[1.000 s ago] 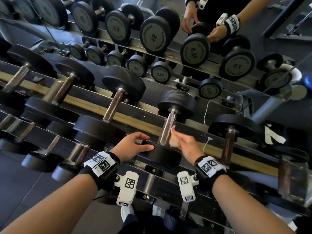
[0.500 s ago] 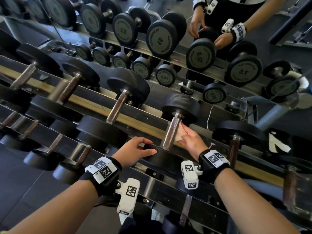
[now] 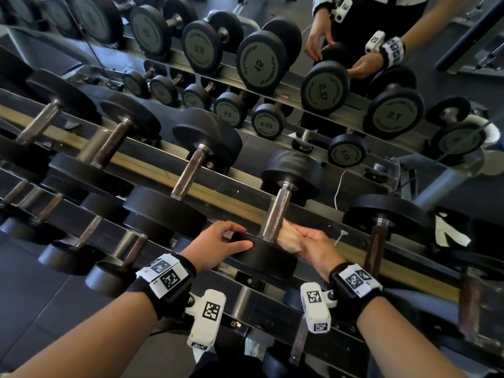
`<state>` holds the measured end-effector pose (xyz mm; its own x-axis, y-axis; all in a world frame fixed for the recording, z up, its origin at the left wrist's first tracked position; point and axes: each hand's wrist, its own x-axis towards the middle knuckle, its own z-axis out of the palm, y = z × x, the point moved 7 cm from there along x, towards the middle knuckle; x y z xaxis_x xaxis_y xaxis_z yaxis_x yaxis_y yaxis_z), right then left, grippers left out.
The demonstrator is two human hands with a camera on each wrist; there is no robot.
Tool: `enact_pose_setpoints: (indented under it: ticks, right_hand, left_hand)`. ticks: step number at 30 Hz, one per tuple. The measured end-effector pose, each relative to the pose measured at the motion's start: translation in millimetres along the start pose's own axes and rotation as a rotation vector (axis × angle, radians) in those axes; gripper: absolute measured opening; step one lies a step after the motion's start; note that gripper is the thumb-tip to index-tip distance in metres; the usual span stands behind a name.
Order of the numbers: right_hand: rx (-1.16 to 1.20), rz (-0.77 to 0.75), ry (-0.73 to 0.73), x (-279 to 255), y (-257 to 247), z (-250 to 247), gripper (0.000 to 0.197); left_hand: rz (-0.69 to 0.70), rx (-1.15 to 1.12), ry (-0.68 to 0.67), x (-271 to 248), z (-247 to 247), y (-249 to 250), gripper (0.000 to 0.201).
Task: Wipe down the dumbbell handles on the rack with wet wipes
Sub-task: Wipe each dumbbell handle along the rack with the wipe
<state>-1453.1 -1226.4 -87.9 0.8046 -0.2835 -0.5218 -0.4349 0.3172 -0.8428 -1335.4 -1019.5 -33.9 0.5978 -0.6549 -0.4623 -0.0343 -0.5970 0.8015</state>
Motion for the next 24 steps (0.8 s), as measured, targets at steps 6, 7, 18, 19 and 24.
enact_pose_setpoints:
  ticks: [6, 7, 18, 19, 24]
  right_hand:
    - [0.070, -0.012, 0.116, 31.9, -26.1, -5.3, 0.053]
    - [0.060, -0.020, 0.110, 35.4, -29.5, -1.9, 0.056]
    - [-0.170, -0.116, -0.047, -13.8, -9.3, 16.1, 0.026]
    - [-0.184, -0.113, -0.056, -14.4, -10.5, 13.0, 0.025]
    - [-0.104, -0.101, 0.122, 9.2, -21.0, -5.1, 0.030]
  left_hand:
    - [-0.009, 0.011, 0.026, -0.7, -0.8, 0.4, 0.033]
    - [-0.010, 0.009, 0.027, -0.8, -0.4, 0.7, 0.033]
    - [-0.010, -0.042, 0.022, -0.3, 0.0, 0.5, 0.036]
    - [-0.006, -0.033, 0.022, 0.0, -0.6, -0.2, 0.037]
    - [-0.005, -0.023, 0.032, -0.5, -1.0, -0.2, 0.037]
